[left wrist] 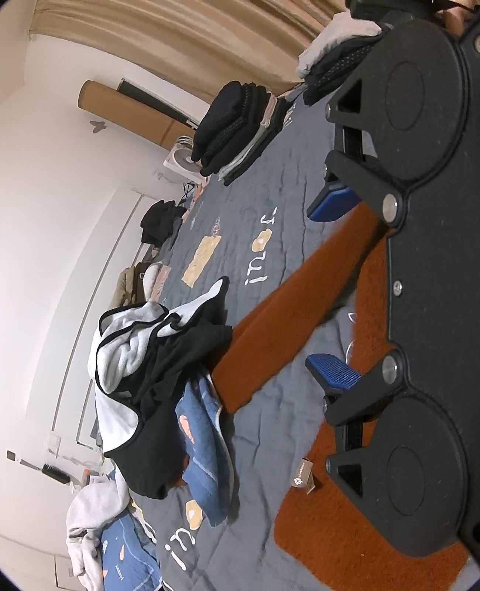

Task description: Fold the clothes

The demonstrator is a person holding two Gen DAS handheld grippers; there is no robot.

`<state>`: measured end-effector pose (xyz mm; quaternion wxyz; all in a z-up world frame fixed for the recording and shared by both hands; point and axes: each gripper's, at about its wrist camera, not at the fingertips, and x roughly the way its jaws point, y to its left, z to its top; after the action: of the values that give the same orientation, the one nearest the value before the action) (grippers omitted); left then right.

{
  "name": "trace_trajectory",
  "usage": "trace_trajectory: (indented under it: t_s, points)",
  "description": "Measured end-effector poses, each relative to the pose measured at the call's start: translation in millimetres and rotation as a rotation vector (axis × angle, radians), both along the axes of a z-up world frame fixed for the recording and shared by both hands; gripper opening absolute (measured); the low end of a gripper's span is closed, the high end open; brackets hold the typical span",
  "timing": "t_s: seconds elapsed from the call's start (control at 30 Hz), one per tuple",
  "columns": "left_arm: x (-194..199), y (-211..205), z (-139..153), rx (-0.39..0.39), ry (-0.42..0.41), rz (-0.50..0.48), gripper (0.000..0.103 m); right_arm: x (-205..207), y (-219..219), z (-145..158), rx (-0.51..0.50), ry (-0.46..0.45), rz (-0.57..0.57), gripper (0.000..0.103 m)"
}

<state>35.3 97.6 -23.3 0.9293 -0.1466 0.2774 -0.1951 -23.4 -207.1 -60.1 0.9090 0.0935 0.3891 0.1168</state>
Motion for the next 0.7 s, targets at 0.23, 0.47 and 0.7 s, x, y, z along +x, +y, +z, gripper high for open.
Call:
trace_trajectory:
  t_s: [0.23, 0.47, 0.7]
  points:
    - [1, 13, 5, -0.041, -0.001, 0.026, 0.079, 6, 19, 47, -0.05, -0.15, 0.041, 0.041]
    - [3, 18, 5, -0.054, 0.002, 0.024, 0.08, 98, 66, 46, -0.177, -0.174, 0.121, 0.058]
    - [4, 23, 5, -0.057, 0.003, 0.014, 0.083, 166, 90, 11, -0.207, -0.114, 0.153, 0.064]
